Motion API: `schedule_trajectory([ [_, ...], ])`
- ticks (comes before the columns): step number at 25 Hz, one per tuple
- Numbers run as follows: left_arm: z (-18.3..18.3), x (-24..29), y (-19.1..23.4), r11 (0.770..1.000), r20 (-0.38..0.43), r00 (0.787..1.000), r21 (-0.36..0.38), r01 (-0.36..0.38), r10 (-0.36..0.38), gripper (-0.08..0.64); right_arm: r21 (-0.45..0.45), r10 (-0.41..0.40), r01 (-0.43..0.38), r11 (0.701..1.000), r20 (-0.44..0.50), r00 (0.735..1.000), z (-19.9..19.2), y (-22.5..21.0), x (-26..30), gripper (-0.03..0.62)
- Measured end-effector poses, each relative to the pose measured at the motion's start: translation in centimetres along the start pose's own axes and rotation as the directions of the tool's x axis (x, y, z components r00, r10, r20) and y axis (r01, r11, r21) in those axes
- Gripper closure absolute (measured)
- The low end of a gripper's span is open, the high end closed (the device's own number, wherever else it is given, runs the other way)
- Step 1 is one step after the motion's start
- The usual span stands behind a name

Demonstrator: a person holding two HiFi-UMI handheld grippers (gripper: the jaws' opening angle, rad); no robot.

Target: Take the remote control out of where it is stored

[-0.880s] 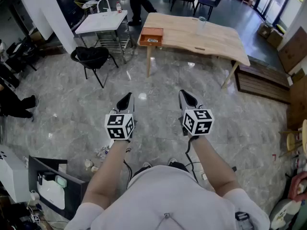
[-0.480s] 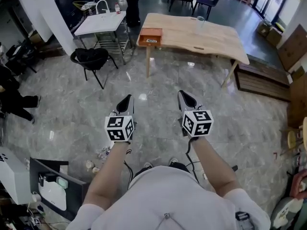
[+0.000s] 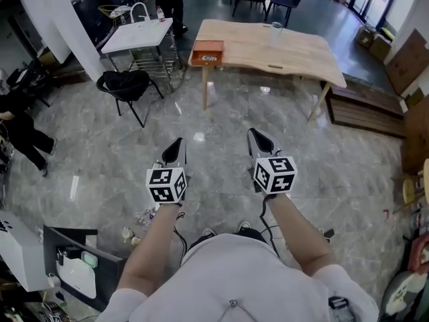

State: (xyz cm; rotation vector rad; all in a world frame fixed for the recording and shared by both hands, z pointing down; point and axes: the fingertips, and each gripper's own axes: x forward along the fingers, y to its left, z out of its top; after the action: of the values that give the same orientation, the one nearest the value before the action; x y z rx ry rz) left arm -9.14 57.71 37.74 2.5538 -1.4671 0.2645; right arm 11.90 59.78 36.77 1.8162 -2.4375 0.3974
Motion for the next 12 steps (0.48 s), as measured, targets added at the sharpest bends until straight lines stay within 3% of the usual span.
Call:
schedule_trajectory([
  [12, -0.3, -1.6, 2.0, 0.999, 0.019, 0.999, -0.014, 0.030, -0.029, 0.560, -0.002, -0.030, 0.030, 1.000, -0.029, 0.999, -1.2, 1.6, 0.4, 0.565],
])
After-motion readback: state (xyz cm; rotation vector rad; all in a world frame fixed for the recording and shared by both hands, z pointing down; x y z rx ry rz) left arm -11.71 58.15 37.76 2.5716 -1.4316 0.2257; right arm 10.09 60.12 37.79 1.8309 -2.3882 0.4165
